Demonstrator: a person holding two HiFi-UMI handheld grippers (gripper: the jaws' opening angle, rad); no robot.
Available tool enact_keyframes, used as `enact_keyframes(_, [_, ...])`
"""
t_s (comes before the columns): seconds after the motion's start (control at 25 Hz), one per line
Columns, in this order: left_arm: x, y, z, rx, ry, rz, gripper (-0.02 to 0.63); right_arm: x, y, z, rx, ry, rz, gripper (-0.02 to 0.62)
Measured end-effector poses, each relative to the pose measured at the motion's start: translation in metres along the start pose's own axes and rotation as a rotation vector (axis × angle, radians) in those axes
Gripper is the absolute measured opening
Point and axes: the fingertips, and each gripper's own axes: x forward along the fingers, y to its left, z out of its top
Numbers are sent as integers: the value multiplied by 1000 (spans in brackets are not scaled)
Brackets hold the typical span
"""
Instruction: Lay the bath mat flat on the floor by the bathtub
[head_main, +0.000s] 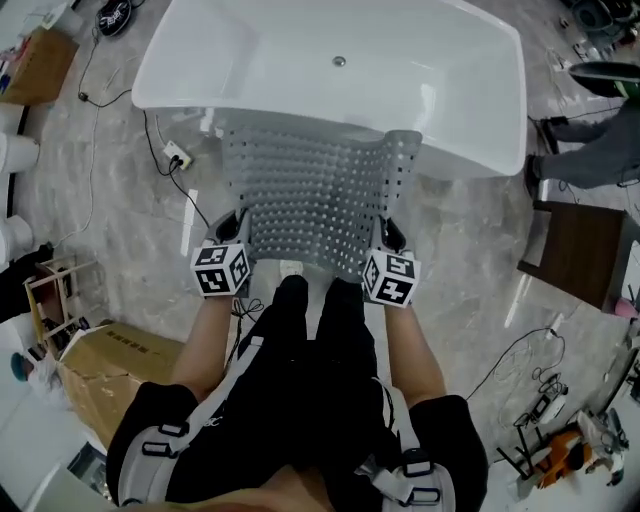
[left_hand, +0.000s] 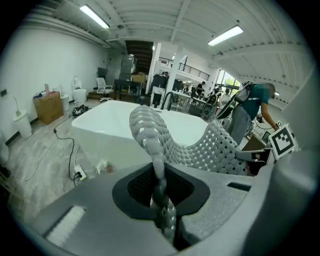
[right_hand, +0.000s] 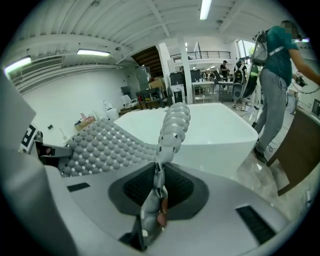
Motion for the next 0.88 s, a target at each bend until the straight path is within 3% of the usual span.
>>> enact_keyframes(0.16, [63, 26, -66, -37, 95, -11, 37, 56, -20, -75, 33, 104, -57, 55])
enact_keyframes(0.32, [142, 52, -132, -23, 150, -18, 37, 130, -46, -153, 85, 176, -122, 57])
enact_keyframes(0.56, [280, 89, -232, 16, 170, -32, 37, 257, -94, -254, 116, 192, -162, 60])
enact_keyframes(0.88, [460, 143, -365, -15, 216, -48, 42, 424, -167, -382, 120, 209, -154, 60])
